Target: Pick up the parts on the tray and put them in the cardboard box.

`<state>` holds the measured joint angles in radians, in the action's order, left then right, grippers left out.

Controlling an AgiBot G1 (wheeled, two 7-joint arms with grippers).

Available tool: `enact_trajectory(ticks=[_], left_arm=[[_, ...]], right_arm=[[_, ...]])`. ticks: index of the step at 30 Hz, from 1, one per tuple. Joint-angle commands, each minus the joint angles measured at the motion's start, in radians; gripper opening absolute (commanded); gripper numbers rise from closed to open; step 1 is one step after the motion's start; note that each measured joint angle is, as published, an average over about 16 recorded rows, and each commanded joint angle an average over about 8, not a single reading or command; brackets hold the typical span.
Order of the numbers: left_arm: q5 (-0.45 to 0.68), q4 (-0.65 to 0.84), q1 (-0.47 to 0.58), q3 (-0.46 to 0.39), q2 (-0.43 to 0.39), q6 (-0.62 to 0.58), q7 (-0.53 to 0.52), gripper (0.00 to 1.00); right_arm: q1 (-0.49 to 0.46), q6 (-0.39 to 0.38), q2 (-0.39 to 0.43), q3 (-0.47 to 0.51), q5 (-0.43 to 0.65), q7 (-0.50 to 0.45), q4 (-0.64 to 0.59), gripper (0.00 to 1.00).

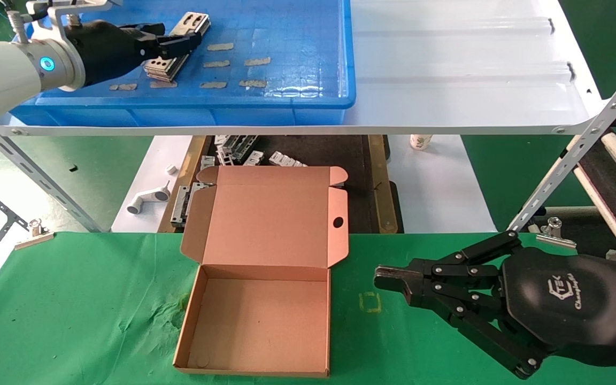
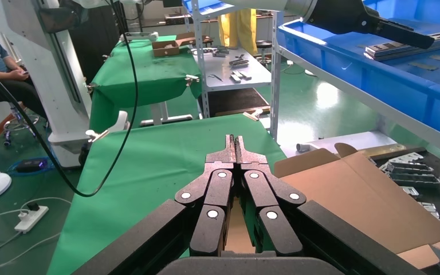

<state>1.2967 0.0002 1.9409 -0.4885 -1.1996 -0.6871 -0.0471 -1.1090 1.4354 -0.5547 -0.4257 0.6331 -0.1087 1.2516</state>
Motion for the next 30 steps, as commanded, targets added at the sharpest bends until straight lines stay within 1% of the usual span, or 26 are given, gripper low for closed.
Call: enact_trajectory(ticks=[1, 30], left_arm=[[0.000, 0.000, 0.000, 0.000, 0.000, 0.001, 0.000, 0.00], [-0.007, -0.006, 0.009, 0.005, 0.005, -0.007, 0.006, 0.00]], right_arm=[[0.000, 0.000, 0.000, 0.000, 0.000, 0.000, 0.000, 0.00], [0.000, 0.000, 0.000, 0.000, 0.000, 0.000, 0.000, 0.00]])
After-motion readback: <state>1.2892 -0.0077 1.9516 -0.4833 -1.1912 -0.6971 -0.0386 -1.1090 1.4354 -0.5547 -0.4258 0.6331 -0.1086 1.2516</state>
